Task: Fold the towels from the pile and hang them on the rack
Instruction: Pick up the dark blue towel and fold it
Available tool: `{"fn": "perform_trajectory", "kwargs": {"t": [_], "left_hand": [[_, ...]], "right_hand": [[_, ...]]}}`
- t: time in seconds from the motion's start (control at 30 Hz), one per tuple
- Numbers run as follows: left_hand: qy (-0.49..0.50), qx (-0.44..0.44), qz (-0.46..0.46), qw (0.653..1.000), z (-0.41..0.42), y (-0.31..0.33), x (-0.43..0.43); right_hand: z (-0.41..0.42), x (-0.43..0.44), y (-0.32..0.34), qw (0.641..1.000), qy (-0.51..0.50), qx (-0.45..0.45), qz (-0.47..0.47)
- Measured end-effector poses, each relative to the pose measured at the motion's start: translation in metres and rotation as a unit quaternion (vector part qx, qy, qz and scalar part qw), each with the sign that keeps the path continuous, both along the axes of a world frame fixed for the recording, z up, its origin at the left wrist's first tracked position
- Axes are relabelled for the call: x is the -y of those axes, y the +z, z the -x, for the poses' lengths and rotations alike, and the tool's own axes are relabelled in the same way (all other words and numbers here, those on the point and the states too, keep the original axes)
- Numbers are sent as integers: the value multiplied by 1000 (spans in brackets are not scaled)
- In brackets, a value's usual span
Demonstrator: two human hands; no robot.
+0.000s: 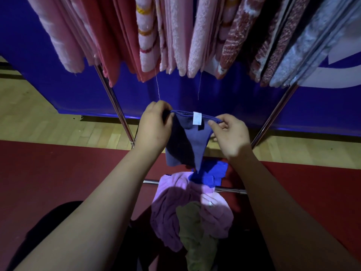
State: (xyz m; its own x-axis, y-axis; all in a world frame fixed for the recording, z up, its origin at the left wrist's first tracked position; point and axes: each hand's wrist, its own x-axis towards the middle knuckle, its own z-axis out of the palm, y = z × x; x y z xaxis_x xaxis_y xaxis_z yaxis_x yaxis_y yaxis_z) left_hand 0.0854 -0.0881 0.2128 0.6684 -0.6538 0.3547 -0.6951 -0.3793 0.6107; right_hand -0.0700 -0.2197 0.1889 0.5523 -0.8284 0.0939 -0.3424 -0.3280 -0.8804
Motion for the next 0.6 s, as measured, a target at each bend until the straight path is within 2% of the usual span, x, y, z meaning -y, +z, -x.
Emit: {"fn": "perform_trajectory", "kwargs": {"t": [0.1,0.3,0.4,0.5,0.6], "left_hand": [[-7,-35,-35,999,7,-5,0],[-50,-136,-5,989,30,-2,5],[-51,-175,-19,983,35,-2,5],[-77,-151,-54,984,32,-2,3],[-119,-54,-73,989,28,-2,-1]], "right_hand": [[0,-3,0,999,18,-28,0],[-4,-20,7,997,62,-45,14],[-4,-29,11,995,78,-56,39],[-2,-24,12,996,37,-56,52],[-1,-11,9,999,-18,-29,33]]}}
